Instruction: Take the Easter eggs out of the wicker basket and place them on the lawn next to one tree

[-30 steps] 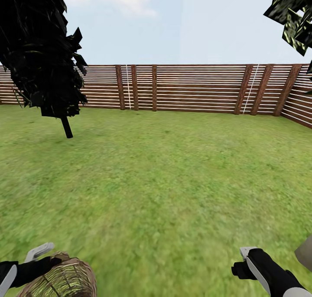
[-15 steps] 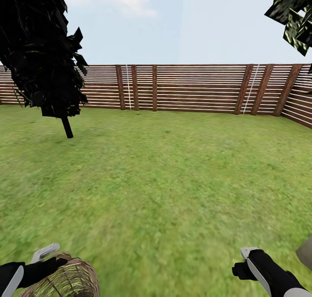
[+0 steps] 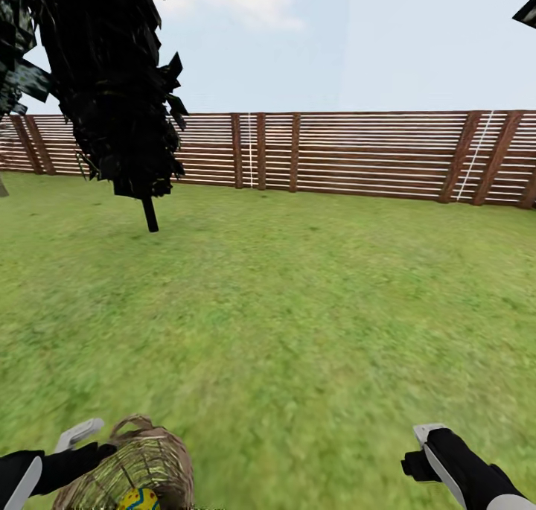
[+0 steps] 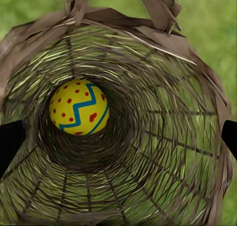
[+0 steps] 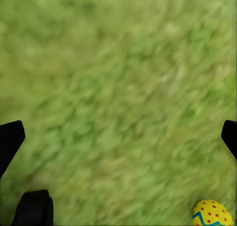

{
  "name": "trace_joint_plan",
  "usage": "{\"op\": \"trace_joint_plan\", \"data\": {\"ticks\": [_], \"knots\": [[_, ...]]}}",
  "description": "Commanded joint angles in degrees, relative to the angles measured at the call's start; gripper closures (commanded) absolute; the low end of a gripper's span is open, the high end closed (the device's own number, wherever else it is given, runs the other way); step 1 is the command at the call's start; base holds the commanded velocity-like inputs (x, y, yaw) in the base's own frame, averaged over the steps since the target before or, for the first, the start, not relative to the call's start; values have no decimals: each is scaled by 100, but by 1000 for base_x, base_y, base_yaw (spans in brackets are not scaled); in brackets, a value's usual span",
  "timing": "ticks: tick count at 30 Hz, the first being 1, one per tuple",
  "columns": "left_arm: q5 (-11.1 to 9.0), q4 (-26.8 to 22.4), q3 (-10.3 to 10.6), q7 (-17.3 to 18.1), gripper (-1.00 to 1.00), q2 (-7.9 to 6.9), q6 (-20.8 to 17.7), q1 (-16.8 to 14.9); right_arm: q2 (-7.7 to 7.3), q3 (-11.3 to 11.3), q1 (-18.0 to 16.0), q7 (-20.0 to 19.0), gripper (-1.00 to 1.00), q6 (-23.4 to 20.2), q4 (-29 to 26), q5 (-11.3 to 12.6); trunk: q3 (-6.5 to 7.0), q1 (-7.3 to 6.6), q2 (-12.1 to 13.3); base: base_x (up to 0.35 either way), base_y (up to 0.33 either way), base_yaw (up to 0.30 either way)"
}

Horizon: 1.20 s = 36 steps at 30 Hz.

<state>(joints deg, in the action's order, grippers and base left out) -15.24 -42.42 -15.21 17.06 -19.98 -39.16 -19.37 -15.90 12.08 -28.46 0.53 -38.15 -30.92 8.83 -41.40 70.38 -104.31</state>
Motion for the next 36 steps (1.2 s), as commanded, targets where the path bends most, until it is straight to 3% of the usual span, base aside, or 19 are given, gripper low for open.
{"op": "trace_joint_plan", "data": {"ticks": [1, 7, 26, 36], "knots": [[-6, -3, -17, 16, -100, 6, -39, -5, -10, 40, -2, 9, -100, -25, -10, 37, -2, -1, -3, 0, 0, 290], [-5, -3, -17, 16, -100, 77, -39, -5, -10, 35, -2, 9, -100, -25, -4, 35, 11, -1, -3, 0, 0, 205], [-5, -3, -17, 18, -100, 161, -39, -5, -18, 31, -2, -18, -100, -17, -2, 31, 12, -1, -3, 0, 0, 6], [-6, 6, -17, 8, -100, 237, -47, -5, -10, 39, -2, -18, -100, -17, -1, 31, -167, 219, -404, 0, 0, 0]]}}
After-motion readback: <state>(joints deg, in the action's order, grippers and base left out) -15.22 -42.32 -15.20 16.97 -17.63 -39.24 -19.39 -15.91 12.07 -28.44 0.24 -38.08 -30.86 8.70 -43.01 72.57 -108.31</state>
